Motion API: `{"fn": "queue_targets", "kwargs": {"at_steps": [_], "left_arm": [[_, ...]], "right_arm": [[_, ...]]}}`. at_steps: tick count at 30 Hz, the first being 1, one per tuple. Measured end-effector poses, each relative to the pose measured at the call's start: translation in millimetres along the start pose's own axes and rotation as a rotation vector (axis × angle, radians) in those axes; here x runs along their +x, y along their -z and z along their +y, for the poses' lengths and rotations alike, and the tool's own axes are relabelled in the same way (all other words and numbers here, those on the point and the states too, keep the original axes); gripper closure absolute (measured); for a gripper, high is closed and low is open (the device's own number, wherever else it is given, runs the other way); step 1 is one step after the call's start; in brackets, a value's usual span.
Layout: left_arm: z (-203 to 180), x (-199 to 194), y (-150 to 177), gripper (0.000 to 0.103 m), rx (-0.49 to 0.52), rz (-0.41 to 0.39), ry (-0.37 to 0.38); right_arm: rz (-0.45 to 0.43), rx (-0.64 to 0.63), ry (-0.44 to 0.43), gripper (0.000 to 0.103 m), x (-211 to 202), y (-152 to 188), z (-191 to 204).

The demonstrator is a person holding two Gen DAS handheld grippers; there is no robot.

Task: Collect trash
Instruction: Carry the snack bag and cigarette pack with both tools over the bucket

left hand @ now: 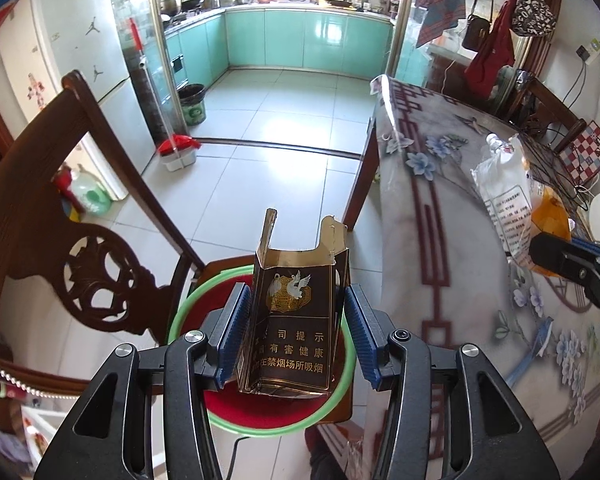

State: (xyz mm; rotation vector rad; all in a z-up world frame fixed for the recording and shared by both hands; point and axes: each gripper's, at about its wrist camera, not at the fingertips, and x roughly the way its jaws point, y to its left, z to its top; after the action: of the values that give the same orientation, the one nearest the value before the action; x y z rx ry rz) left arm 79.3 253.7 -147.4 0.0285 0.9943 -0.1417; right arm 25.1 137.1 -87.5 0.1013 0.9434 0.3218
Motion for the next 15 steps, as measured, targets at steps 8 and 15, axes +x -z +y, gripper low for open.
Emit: {"fn": "queue_targets", "kwargs": {"at_steps": [8,15], "left_arm": [[17,10,8,0.056,-0.031,0.038,-0.031],[32,17,12,0.056,-0.058,0.07,-0.049]], "right_arm": [[0.054,-0.054,-0.031,0.089,19,7,20],[0.092,-0.069,-0.058,0.089,37,9,29]]}}
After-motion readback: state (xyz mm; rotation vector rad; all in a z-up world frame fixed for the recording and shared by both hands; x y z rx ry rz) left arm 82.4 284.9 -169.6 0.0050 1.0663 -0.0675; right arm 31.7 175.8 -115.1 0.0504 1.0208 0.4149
